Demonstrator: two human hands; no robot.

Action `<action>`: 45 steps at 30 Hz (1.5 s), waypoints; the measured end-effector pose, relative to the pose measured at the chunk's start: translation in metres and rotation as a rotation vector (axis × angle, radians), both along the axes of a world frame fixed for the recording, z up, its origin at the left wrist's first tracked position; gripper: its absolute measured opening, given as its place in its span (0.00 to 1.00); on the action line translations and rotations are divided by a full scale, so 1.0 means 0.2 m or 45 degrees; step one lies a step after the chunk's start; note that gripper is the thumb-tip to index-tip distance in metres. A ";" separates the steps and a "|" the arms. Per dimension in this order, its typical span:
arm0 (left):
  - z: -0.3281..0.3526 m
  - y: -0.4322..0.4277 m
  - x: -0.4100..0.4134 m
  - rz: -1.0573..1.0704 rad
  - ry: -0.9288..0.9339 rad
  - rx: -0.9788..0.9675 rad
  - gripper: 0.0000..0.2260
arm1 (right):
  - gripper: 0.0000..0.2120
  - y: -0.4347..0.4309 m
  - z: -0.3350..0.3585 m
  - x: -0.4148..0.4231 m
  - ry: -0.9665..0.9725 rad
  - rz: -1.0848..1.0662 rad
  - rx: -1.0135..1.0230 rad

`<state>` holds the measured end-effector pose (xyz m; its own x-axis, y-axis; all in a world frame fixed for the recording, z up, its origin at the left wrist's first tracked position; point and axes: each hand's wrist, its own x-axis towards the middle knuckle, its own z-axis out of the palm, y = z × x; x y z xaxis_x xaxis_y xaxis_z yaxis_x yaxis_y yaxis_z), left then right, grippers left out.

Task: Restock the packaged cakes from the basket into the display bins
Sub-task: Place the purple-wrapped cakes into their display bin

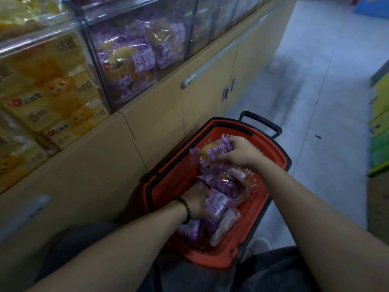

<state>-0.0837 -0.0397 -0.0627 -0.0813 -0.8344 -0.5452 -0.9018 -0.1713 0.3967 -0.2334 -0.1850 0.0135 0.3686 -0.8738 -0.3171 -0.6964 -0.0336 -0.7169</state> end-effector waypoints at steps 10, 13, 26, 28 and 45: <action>-0.19 0.00 -0.17 -0.053 -0.301 0.011 0.55 | 0.16 0.15 0.00 -0.17 -0.473 -0.009 0.285; -0.13 -0.08 -0.12 -0.048 -0.162 -0.005 0.38 | 0.17 0.15 -0.03 -0.24 -0.478 -0.026 0.309; 0.24 -0.02 0.08 0.401 -0.006 -0.068 0.19 | 0.14 0.12 0.15 -0.26 -0.576 -0.175 0.271; 0.40 0.02 0.12 0.364 0.030 -0.072 0.19 | 0.13 0.12 0.23 -0.26 -0.628 -0.172 0.215; 2.20 0.40 0.25 -0.165 -0.471 -0.164 0.10 | 0.21 0.26 1.30 -0.21 -1.086 0.098 0.020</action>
<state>-0.0347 0.0398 0.3779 -0.0080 -0.8935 -0.4490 -0.9985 -0.0173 0.0522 -0.2747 -0.1330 0.2743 0.5444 -0.8346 0.0840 0.0852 -0.0446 -0.9954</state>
